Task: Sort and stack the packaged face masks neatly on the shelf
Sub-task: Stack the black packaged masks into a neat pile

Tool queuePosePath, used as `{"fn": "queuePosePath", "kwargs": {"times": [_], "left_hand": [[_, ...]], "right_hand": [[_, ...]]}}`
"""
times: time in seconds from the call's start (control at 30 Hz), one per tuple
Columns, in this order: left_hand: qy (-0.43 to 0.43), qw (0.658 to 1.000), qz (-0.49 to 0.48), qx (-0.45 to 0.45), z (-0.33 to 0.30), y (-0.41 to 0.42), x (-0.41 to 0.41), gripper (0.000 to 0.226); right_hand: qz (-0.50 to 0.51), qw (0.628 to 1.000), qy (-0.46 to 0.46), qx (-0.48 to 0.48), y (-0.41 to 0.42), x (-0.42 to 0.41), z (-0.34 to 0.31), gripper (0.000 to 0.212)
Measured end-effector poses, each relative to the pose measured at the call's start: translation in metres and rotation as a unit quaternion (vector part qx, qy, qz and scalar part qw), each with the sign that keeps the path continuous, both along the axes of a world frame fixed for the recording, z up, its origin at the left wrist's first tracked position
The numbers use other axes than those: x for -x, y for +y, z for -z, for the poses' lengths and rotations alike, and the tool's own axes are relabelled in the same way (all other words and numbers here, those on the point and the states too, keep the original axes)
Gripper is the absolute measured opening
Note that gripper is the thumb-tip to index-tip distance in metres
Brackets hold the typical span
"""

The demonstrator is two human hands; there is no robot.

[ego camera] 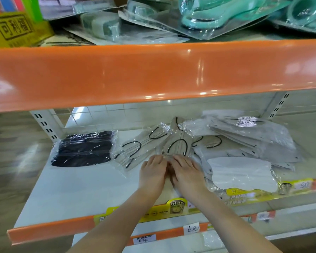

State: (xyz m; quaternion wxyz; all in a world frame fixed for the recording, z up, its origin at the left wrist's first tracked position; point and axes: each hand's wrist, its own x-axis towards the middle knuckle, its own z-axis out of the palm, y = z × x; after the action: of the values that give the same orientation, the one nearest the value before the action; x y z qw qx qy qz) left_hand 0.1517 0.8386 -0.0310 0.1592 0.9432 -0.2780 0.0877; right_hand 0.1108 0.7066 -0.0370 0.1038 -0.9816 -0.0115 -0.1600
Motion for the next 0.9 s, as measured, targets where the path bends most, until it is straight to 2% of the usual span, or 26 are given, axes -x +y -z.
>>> {"fn": "queuePosePath", "kwargs": {"times": [0.07, 0.17, 0.23, 0.3, 0.4, 0.5, 0.6, 0.67, 0.77, 0.9], "left_hand": [[-0.053, 0.998, 0.018, -0.013, 0.001, 0.0, -0.002, 0.007], [-0.091, 0.995, 0.028, -0.035, 0.002, 0.0, -0.007, 0.006], [-0.096, 0.993, 0.037, -0.052, 0.004, -0.001, -0.009, 0.025], [-0.089, 0.995, 0.044, -0.034, 0.002, 0.0, -0.007, 0.032], [-0.09, 0.994, 0.041, 0.039, -0.007, 0.005, -0.007, 0.014], [-0.052, 0.994, -0.007, 0.091, -0.032, 0.009, -0.009, 0.007], [0.023, 0.988, -0.04, 0.148, -0.059, 0.011, -0.009, 0.017], [0.031, 0.969, -0.044, 0.24, -0.073, 0.016, -0.01, 0.019], [0.044, 0.935, -0.071, 0.346, -0.089, 0.02, -0.013, 0.008], [0.074, 0.881, -0.122, 0.451, -0.106, 0.027, -0.022, 0.007]], "right_hand": [[-0.001, 1.0, -0.003, -0.005, 0.0, 0.0, 0.001, 0.052], [-0.001, 1.0, -0.01, 0.003, 0.0, -0.002, 0.002, 0.048], [0.0, 1.0, -0.007, 0.009, 0.0, -0.003, 0.002, 0.046], [0.001, 1.0, -0.01, 0.002, -0.002, -0.004, 0.002, 0.046], [-0.005, 1.0, -0.024, 0.002, -0.005, -0.006, 0.001, 0.045], [-0.013, 0.998, -0.065, -0.023, -0.008, -0.01, -0.008, 0.031], [-0.017, 0.989, -0.097, -0.108, -0.012, -0.016, -0.025, 0.028], [-0.035, 0.982, -0.101, -0.158, -0.013, -0.02, -0.036, 0.03], [-0.034, 0.972, -0.091, -0.216, -0.011, -0.023, -0.058, 0.029], [-0.002, 0.956, 0.024, -0.294, -0.012, -0.029, -0.075, 0.019]]}}
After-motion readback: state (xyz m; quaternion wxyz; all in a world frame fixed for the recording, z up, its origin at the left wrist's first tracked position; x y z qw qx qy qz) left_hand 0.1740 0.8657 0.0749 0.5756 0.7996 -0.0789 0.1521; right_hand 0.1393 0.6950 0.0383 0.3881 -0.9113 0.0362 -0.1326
